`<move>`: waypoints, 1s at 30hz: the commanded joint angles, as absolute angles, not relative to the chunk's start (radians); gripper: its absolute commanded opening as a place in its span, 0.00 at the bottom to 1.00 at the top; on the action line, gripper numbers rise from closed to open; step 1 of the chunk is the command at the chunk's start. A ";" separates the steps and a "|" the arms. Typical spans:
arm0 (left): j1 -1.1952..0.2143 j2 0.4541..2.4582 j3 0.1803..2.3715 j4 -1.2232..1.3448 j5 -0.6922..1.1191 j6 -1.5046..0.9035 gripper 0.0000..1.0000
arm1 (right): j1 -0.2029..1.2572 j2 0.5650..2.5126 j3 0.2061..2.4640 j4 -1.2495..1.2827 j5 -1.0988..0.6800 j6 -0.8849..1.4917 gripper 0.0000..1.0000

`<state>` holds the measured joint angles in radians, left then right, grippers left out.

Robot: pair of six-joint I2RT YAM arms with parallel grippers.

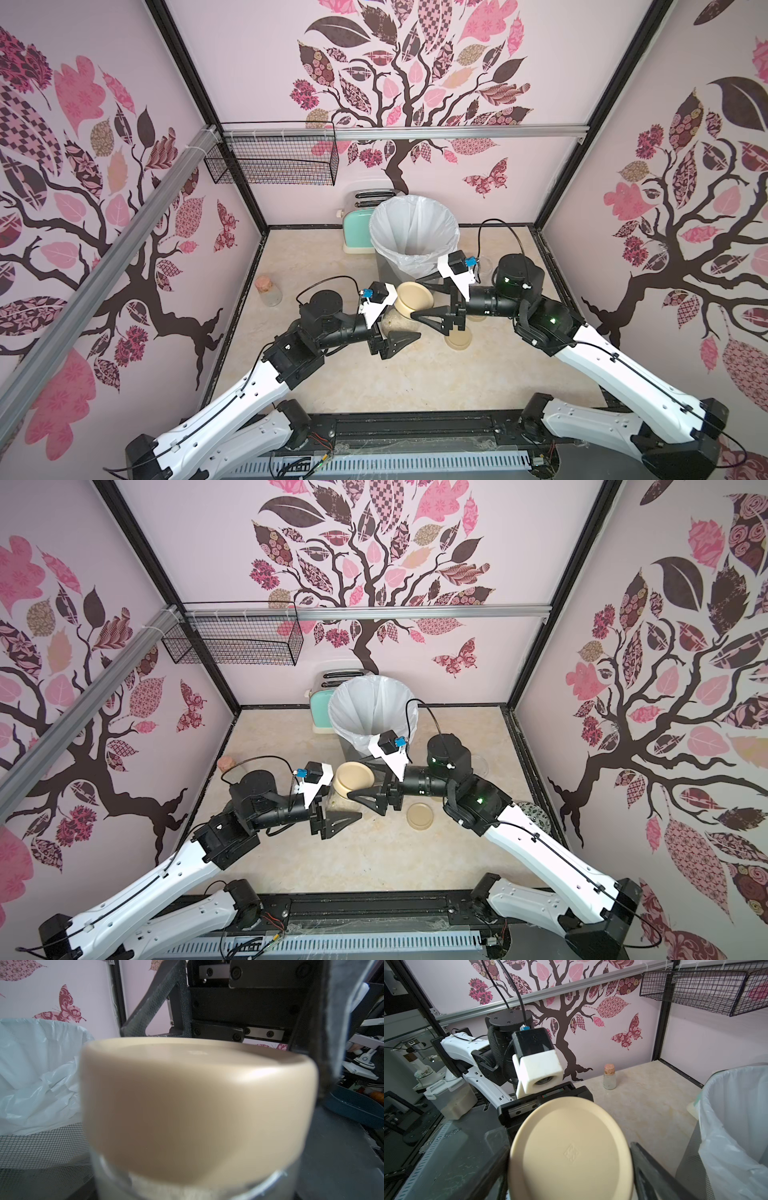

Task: Empty moldy rice from jars
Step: Unscrew the lid from the jar.

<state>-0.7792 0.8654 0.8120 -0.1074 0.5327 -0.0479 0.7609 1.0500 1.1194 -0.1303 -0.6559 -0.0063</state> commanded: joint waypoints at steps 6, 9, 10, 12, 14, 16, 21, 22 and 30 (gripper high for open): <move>-0.766 0.815 0.874 0.019 0.604 -0.075 0.70 | 0.758 1.055 1.165 -0.179 -0.762 -0.058 0.75; -0.762 0.805 0.871 0.019 0.597 -0.079 0.70 | 0.756 1.059 1.175 -0.183 -0.774 -0.061 0.75; -0.761 0.804 0.869 0.018 0.594 -0.080 0.70 | 0.755 1.060 1.179 -0.186 -0.775 -0.061 0.75; -0.761 0.801 0.863 0.023 0.589 -0.081 0.70 | 0.753 1.065 1.180 -0.188 -0.775 -0.061 0.77; -0.761 0.797 0.861 0.023 0.578 -0.083 0.70 | 0.754 1.066 1.180 -0.189 -0.763 -0.060 0.83; -0.762 0.795 0.856 0.025 0.562 -0.078 0.70 | 0.753 1.065 1.180 -0.190 -0.743 -0.051 0.98; -0.761 0.790 0.849 0.025 0.518 -0.065 0.70 | 0.753 1.056 1.177 -0.191 -0.672 -0.024 1.00; -0.761 0.792 0.847 0.026 0.514 -0.064 0.70 | 0.754 1.055 1.180 -0.196 -0.664 -0.022 0.99; -0.761 0.795 0.838 0.023 0.453 -0.048 0.70 | 0.754 1.051 1.192 -0.219 -0.608 0.025 0.99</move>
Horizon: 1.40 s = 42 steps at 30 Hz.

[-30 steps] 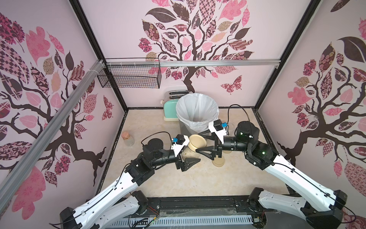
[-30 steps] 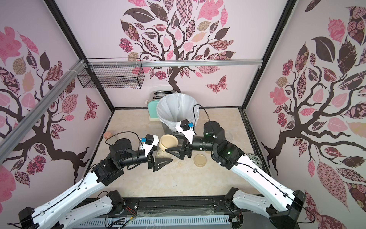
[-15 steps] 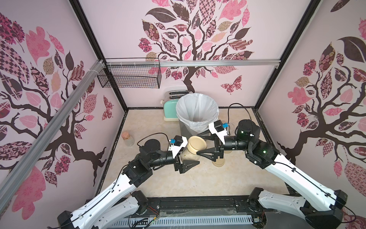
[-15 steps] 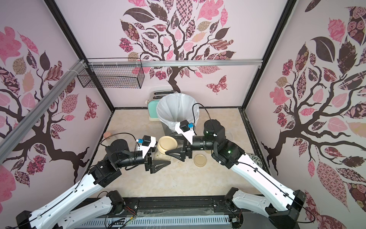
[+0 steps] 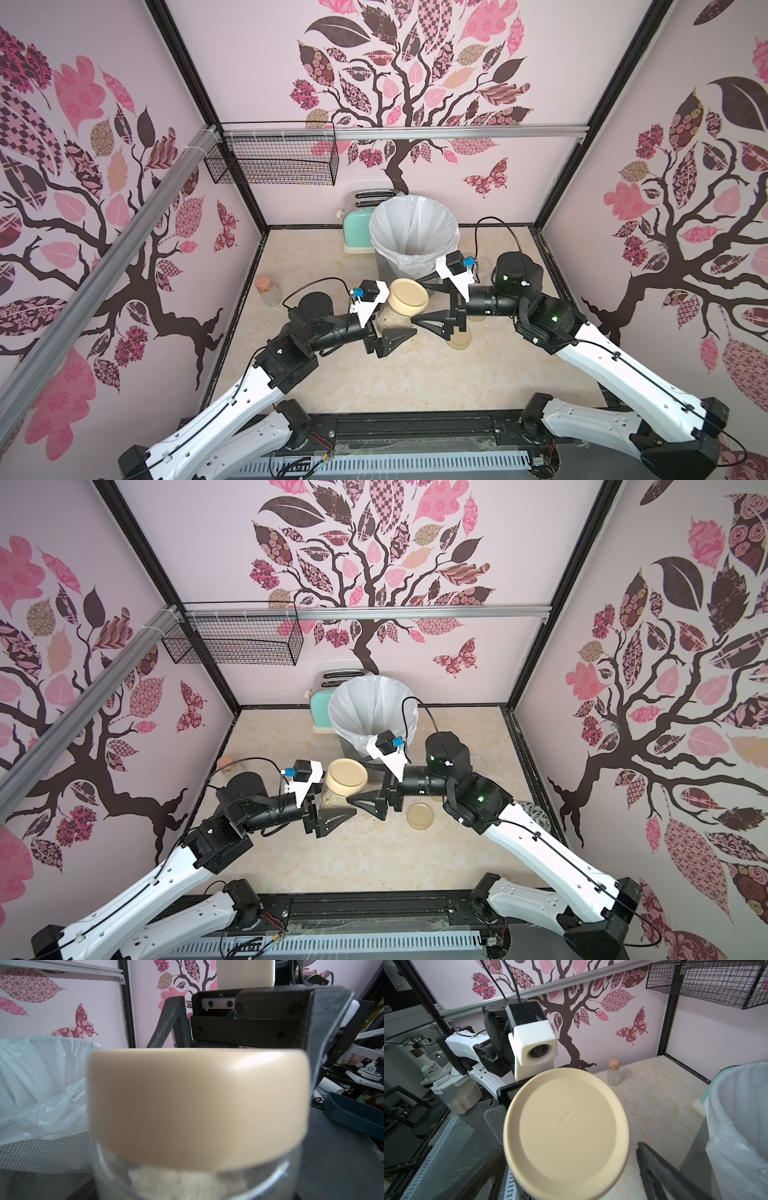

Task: Empty moldy rice from jars
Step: Unscrew the lid from the jar.

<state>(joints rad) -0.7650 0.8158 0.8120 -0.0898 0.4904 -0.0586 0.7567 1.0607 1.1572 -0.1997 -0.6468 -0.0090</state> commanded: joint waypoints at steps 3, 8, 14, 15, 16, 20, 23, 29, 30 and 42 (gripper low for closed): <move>-0.761 0.799 0.834 0.028 0.426 -0.042 0.70 | 0.754 1.051 1.192 -0.217 -0.598 0.061 0.99; -0.761 0.808 0.821 0.039 0.379 -0.033 0.70 | 0.756 1.051 1.217 -0.230 -0.532 0.132 1.00; -0.761 0.816 0.800 0.072 0.304 -0.027 0.70 | 0.756 1.045 1.240 -0.240 -0.431 0.209 1.00; -0.761 0.820 0.800 0.076 0.293 -0.025 0.70 | 0.761 1.047 1.245 -0.243 -0.420 0.217 1.00; -0.761 0.823 0.801 0.078 0.285 -0.025 0.70 | 0.765 1.050 1.249 -0.246 -0.411 0.221 0.99; -0.761 0.835 0.801 0.090 0.269 -0.019 0.70 | 0.806 1.068 1.273 -0.259 -0.353 0.223 1.00; -0.761 0.846 0.802 0.100 0.269 -0.020 0.70 | 0.840 1.088 1.289 -0.272 -0.301 0.218 0.99; -0.761 0.851 0.807 0.112 0.275 -0.022 0.70 | 0.868 1.127 1.310 -0.278 -0.262 0.218 0.99; -0.760 0.851 0.807 0.114 0.275 -0.021 0.70 | 0.868 1.129 1.311 -0.279 -0.250 0.219 1.00; -0.761 0.853 0.804 0.132 0.289 -0.027 0.70 | 0.870 1.157 1.315 -0.254 -0.245 0.256 1.00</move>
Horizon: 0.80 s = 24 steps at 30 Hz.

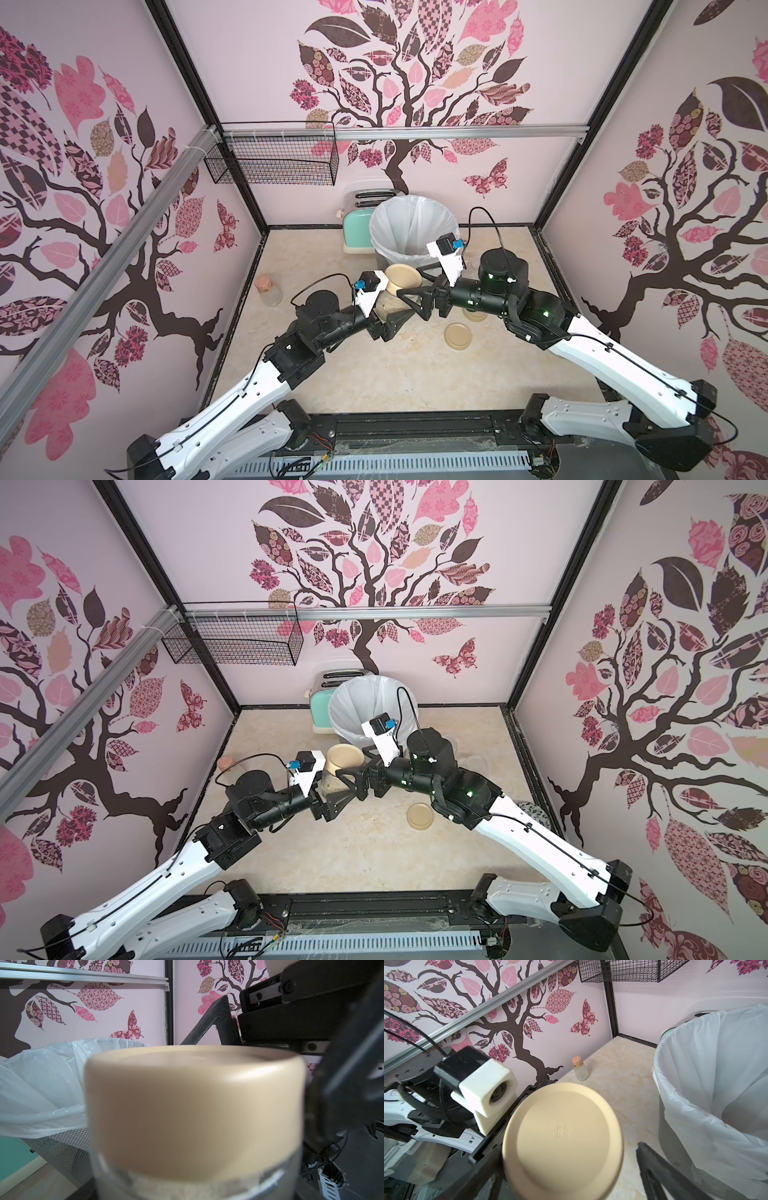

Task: Empty moldy rice from jars
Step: Unscrew the lid from the jar.

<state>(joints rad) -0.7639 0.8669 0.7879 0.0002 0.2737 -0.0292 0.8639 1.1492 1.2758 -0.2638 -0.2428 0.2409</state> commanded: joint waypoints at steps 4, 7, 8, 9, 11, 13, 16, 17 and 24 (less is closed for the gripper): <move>-0.761 0.865 0.810 0.138 0.296 -0.027 0.70 | 0.870 1.163 1.316 -0.237 -0.251 0.253 0.99; -0.761 0.870 0.813 0.140 0.311 -0.030 0.70 | 0.871 1.171 1.321 -0.238 -0.258 0.240 1.00; -0.761 0.872 0.813 0.140 0.316 -0.032 0.70 | 0.870 1.173 1.322 -0.238 -0.266 0.233 0.99; -0.761 0.873 0.813 0.142 0.320 -0.035 0.70 | 0.870 1.176 1.324 -0.237 -0.275 0.224 0.99; -0.761 0.872 0.813 0.143 0.331 -0.037 0.69 | 0.870 1.181 1.327 -0.239 -0.287 0.211 1.00; -0.762 0.871 0.813 0.140 0.342 -0.038 0.69 | 0.870 1.184 1.326 -0.238 -0.299 0.196 1.00; -0.761 0.865 0.807 0.134 0.342 -0.037 0.68 | 0.870 1.190 1.328 -0.236 -0.310 0.178 0.98; -0.761 0.863 0.805 0.133 0.342 -0.039 0.68 | 0.870 1.192 1.328 -0.234 -0.312 0.173 0.97; -0.762 0.856 0.805 0.121 0.376 -0.044 0.68 | 0.870 1.169 1.311 -0.218 -0.308 0.128 0.86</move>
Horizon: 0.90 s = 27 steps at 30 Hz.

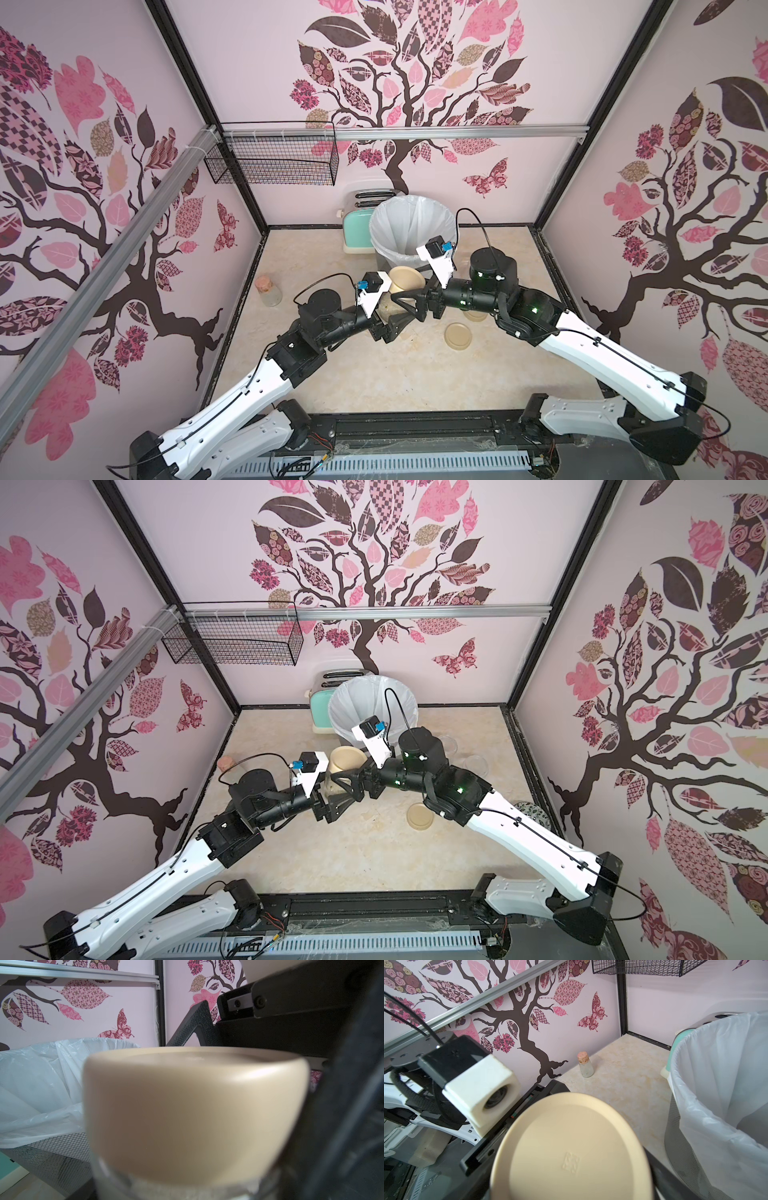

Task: Empty moldy rice from jars
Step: Unscrew the lid from the jar.

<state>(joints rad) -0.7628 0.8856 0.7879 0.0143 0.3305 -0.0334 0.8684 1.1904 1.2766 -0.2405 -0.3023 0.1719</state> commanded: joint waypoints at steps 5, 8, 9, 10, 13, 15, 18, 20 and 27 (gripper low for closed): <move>-0.761 0.850 0.807 0.114 0.433 -0.055 0.68 | 0.869 1.136 1.283 -0.196 -0.327 0.077 0.79; -0.762 0.844 0.806 0.116 0.450 -0.061 0.68 | 0.863 1.116 1.259 -0.175 -0.370 0.044 0.79; -0.759 0.842 0.808 0.116 0.456 -0.065 0.68 | 0.859 1.107 1.247 -0.163 -0.402 0.032 0.79; -0.759 0.838 0.808 0.115 0.463 -0.067 0.68 | 0.852 1.100 1.238 -0.152 -0.431 0.024 0.80; -0.757 0.833 0.817 0.114 0.504 -0.080 0.68 | 0.819 1.082 1.209 -0.125 -0.548 0.001 0.80; -0.755 0.833 0.827 0.108 0.543 -0.087 0.68 | 0.789 1.081 1.206 -0.119 -0.639 -0.002 0.80; -0.752 0.834 0.843 0.091 0.587 -0.095 0.68 | 0.772 1.088 1.205 -0.125 -0.713 -0.019 0.79; -0.750 0.832 0.850 0.092 0.614 -0.105 0.68 | 0.772 1.095 1.211 -0.135 -0.742 -0.031 0.79; -0.747 0.808 0.859 0.060 0.611 -0.100 0.68 | 0.766 1.091 1.231 -0.151 -0.753 -0.043 0.79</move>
